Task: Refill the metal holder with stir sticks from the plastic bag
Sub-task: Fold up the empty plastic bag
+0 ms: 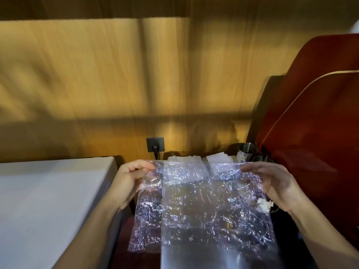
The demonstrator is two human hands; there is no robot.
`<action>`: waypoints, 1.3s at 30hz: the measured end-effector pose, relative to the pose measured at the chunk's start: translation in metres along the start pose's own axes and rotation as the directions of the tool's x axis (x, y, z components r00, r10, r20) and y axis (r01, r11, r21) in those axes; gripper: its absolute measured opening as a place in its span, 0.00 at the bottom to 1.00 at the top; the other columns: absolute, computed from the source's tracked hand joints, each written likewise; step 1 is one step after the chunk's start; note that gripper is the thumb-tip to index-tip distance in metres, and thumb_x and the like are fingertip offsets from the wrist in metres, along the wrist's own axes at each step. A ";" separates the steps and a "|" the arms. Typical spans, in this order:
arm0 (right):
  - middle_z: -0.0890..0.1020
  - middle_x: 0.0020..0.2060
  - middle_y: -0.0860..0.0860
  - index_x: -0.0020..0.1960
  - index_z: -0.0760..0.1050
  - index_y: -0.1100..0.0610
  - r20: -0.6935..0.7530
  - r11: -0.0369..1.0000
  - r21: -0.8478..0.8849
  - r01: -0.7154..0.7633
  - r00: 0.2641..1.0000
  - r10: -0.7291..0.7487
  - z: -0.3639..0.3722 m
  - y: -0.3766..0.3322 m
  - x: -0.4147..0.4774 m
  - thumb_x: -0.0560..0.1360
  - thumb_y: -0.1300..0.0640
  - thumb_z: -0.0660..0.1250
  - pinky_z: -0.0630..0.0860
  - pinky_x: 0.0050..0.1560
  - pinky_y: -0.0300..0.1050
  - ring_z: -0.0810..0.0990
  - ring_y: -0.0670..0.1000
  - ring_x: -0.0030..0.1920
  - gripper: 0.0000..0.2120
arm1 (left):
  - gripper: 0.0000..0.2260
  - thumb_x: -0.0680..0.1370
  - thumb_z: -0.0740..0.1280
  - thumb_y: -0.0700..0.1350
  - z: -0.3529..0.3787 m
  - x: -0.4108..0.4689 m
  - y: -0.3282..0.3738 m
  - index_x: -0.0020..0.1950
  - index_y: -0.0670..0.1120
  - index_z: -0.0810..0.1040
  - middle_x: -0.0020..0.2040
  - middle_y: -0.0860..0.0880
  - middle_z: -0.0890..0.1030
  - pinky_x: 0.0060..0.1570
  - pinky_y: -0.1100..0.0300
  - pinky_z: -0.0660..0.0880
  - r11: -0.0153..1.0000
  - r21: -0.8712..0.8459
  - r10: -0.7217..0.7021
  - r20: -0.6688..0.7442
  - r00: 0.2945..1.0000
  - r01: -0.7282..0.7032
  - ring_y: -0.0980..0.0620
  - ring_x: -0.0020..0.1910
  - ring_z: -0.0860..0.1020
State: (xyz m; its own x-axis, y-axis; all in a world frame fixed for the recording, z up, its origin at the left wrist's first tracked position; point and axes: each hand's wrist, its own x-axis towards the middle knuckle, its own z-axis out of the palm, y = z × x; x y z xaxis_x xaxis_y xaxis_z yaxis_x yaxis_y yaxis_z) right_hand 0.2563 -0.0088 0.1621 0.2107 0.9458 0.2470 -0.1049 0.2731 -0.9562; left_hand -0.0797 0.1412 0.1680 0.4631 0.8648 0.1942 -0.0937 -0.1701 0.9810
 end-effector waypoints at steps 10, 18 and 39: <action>0.77 0.53 0.41 0.61 0.74 0.42 0.001 0.978 -0.187 -0.091 0.996 0.093 0.009 -0.008 -0.003 0.57 0.60 0.80 0.81 0.40 0.36 0.79 0.38 0.38 0.36 | 0.37 0.61 0.78 0.35 0.007 -0.012 0.000 0.66 0.55 0.70 0.46 0.50 0.82 0.31 0.53 0.82 0.982 -0.084 -0.136 0.305 0.942 0.169 0.50 0.36 0.81; 0.63 0.68 0.39 0.69 0.61 0.43 -0.001 0.886 -0.452 -0.101 0.994 0.112 0.011 -0.016 -0.006 0.61 0.56 0.77 0.74 0.47 0.43 0.77 0.47 0.48 0.42 | 0.38 0.63 0.71 0.29 0.010 -0.013 0.009 0.68 0.55 0.68 0.40 0.46 0.78 0.26 0.60 0.78 0.993 -0.086 -0.055 0.303 0.951 0.084 0.51 0.29 0.78; 0.83 0.32 0.53 0.43 0.79 0.60 0.396 0.951 -0.306 0.034 0.913 0.094 0.057 -0.039 0.026 0.69 0.63 0.72 0.79 0.38 0.42 0.81 0.52 0.34 0.04 | 0.30 0.73 0.66 0.40 0.019 -0.003 0.053 0.73 0.50 0.60 0.64 0.58 0.76 0.50 0.59 0.78 0.981 -0.163 0.167 0.425 0.890 -0.106 0.53 0.59 0.77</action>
State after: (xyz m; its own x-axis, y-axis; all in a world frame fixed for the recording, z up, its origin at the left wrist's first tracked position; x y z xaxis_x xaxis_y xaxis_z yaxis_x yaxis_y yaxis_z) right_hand 0.2108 0.0154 0.2150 -0.2021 0.9592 0.1976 0.2045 0.2387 -0.9493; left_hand -0.0694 0.1209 0.2193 0.7711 0.5401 0.3373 -0.2845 -0.1818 0.9413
